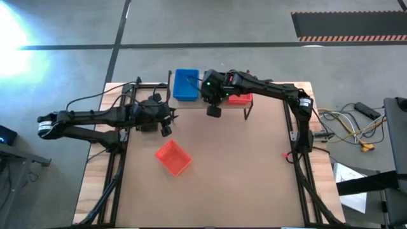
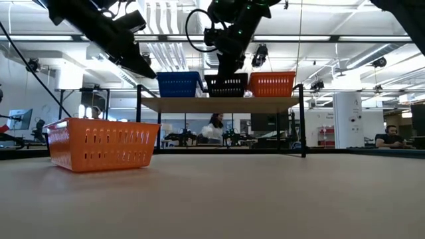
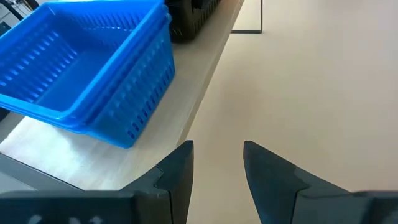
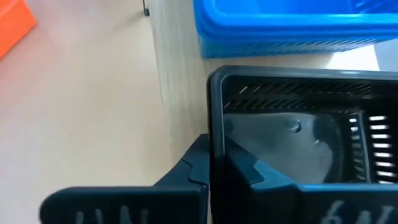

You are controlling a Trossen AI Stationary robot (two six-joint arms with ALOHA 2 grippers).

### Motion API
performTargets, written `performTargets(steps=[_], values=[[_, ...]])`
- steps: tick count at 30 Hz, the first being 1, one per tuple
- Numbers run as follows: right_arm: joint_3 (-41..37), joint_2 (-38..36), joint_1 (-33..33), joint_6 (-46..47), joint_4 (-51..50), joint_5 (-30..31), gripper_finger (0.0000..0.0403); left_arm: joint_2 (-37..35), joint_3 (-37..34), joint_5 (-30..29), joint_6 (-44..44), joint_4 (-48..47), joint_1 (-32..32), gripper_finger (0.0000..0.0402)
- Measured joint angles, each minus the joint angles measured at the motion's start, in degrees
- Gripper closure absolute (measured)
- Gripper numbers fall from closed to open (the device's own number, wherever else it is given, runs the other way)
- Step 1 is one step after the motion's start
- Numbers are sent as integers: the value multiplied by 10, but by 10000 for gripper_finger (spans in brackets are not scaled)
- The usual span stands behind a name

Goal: Stack baskets on shelf by color
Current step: Adjust the stacked black bins on the shelf, then stack the orange bin on top of the orange bin on the shelf

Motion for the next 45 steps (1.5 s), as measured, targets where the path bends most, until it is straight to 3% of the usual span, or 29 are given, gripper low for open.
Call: performTargets(steps=[24, 37, 45], values=[[-10, 1, 0, -109, 25, 2, 370, 0, -1, 0, -13, 2, -2, 277], [-10, -17, 1, -132, 25, 43, 288, 0, -1, 0, -13, -1, -4, 277], [-11, -60, 8, -116, 25, 17, 305, -24, 28, -4, -25, -131, -36, 277]])
